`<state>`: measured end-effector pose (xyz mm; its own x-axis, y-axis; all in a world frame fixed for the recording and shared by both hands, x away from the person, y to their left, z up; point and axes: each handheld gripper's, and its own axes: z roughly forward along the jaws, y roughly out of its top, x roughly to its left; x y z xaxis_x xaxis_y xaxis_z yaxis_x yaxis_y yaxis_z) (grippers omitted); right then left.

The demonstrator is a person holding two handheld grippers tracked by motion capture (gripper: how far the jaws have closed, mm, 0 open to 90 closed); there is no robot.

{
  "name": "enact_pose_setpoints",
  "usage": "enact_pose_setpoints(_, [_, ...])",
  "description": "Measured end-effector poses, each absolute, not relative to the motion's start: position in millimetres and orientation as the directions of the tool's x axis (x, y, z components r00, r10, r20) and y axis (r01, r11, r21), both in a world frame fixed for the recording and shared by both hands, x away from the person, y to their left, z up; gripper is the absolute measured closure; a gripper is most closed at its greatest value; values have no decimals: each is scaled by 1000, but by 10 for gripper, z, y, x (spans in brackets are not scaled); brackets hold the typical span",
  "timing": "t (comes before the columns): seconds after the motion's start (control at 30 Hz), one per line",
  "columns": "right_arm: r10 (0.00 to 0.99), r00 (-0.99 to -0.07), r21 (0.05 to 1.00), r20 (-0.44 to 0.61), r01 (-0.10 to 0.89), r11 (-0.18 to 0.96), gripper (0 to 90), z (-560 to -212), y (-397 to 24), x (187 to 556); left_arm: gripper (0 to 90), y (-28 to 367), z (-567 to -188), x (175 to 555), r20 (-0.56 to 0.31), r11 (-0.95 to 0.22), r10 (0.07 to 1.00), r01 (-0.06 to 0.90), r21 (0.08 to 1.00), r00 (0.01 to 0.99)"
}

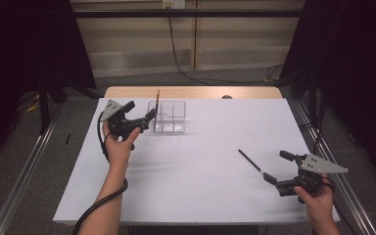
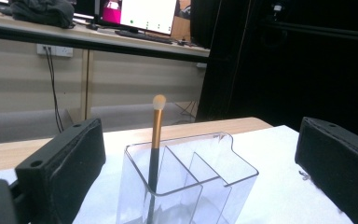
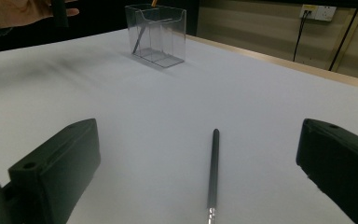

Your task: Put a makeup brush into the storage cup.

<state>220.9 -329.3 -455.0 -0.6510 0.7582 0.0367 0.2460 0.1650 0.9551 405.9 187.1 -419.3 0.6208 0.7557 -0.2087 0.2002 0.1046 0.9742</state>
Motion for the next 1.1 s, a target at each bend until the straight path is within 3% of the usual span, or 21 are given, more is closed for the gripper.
enact_pose_setpoints(1.1, [755,-655,954,34,246,170,0,-4552,-3269,2217,18,1983,-4353,3694,-144,8,704,195,981,695])
